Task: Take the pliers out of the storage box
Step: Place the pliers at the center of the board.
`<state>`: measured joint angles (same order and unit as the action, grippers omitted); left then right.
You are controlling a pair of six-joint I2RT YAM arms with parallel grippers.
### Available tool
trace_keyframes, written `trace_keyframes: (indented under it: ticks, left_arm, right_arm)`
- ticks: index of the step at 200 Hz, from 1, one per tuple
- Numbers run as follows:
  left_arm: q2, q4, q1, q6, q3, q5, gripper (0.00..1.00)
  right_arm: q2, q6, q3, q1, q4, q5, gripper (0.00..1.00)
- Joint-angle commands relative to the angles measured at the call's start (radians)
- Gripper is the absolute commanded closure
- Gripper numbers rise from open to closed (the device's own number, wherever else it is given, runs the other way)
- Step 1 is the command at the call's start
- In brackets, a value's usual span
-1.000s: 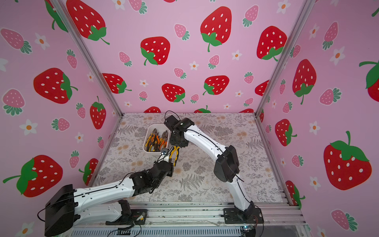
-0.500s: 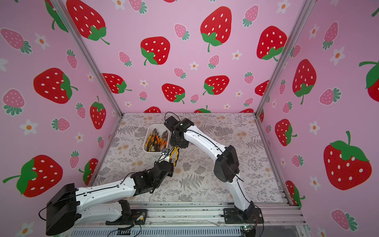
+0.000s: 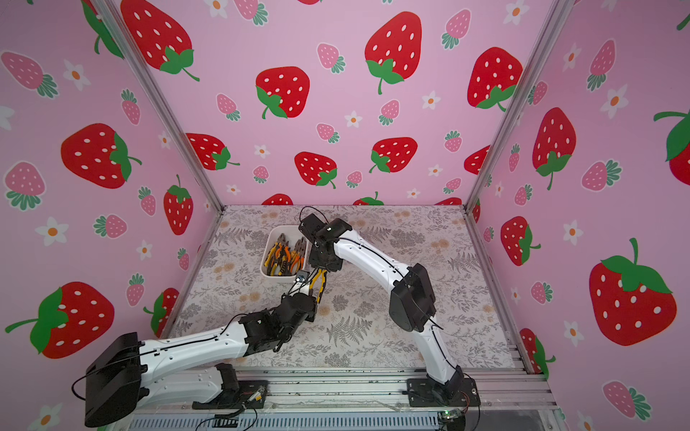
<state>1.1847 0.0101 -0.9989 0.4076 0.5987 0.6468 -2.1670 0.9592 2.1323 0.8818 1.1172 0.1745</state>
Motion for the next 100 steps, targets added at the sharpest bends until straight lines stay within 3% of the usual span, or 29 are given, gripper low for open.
trace_keyframes:
  ticks: [1, 49, 100]
  left_arm:
    - [-0.027, 0.093, -0.003, -0.013, 0.035, 0.038, 1.0]
    - [-0.031, 0.116, -0.009, -0.016, 0.018, 0.034, 1.0]
    - [-0.039, 0.111, -0.011, -0.023, 0.018, 0.042, 1.0]
  right_arm:
    - [0.0, 0.006, -0.005, 0.012, -0.003, -0.027, 0.59]
    - [-0.006, 0.001, -0.007, 0.011, -0.021, -0.04, 0.5]
    - [-0.001, 0.01, -0.022, 0.011, -0.006, 0.002, 0.65]
